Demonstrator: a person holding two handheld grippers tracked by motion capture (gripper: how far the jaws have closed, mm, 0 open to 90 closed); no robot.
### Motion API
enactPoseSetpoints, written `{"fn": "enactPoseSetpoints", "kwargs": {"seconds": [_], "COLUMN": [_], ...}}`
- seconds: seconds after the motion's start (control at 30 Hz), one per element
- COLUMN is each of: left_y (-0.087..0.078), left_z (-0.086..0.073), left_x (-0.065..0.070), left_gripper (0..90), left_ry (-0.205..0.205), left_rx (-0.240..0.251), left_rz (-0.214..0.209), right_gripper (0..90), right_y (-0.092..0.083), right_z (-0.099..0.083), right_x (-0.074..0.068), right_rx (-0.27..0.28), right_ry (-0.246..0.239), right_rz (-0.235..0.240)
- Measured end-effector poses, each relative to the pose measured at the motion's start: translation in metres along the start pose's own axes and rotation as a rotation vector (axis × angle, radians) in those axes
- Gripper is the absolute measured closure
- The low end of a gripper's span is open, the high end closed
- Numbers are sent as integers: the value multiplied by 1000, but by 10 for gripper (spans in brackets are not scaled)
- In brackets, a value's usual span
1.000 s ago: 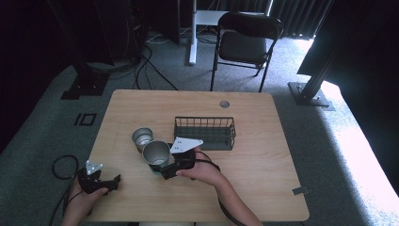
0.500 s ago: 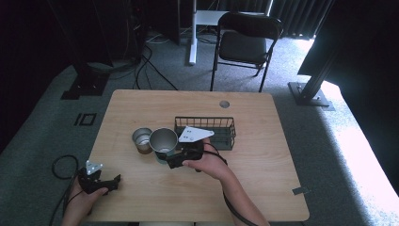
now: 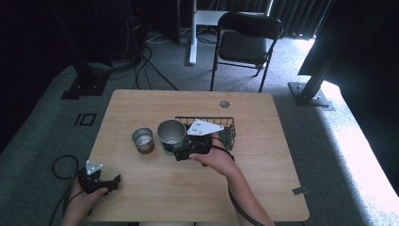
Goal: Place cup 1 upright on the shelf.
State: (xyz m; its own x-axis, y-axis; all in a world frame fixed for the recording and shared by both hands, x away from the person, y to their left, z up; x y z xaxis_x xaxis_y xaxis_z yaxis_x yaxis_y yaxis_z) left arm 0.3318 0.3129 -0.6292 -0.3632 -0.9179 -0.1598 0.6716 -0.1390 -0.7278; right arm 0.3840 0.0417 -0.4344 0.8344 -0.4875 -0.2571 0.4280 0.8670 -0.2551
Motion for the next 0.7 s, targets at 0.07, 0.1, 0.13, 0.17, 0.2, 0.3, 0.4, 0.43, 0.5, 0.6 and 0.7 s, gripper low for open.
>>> {"fn": "enactPoseSetpoints", "kwargs": {"seconds": [0.07, 0.1, 0.13, 0.17, 0.2, 0.3, 0.4, 0.43, 0.5, 0.6, 0.7], "left_y": [0, 0, 0, 0, 0, 0, 0, 0, 0, 0, 0], "left_z": [0, 0, 0, 0, 0, 0, 0, 0, 0, 0, 0], "left_x": [0, 0, 0, 0, 0, 0, 0, 0, 0, 0, 0], "left_gripper": [4, 4, 5, 4, 4, 4, 4, 4, 4, 4, 4], "left_ry": [0, 0, 0, 0, 0, 0, 0, -1, -1, 0, 0], "left_rx": [0, 0, -1, 0, 0, 1, 1, 1, 1, 1, 1], "left_rz": [0, 0, 0, 0, 0, 1, 1, 1, 1, 1, 1], "right_gripper": [136, 136, 136, 136, 136, 136, 136, 136, 137, 137, 137], "right_y": [-5, -7, -8, -10, -12, -16, -21, -22, -25, -30, -35], "right_z": [6, 7, 9, 11, 11, 15, 18, 20, 22, 25, 27], "right_x": [8, 10, 13, 16, 19, 28, 37, 41, 49, 62, 75], "right_rx": [16, 19, 22, 33, 32, 51, 69, 79, 90, 110, 127], "right_ry": [12, 18, 18, 29, 33, 44, 61, 69, 68, 80, 86], "right_rz": [-32, -43, -51, -63, -72, -115, -152, -171, -221, -299, -363]}}
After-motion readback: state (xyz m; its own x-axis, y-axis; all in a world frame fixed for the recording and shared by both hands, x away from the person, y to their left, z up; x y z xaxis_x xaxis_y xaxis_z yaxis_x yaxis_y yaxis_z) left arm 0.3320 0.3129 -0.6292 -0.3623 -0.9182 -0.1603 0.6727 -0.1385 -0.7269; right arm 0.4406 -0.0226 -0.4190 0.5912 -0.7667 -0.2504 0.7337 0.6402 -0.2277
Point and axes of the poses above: each handheld gripper's, and its own axes: y roughly forward along the jaws, z roughly out of its top, x roughly to its right, the point moved 10 cm from there along y, roughly forward along the jaws, and after that the axes turned 13 degrees about y, right-handed, at the moved point
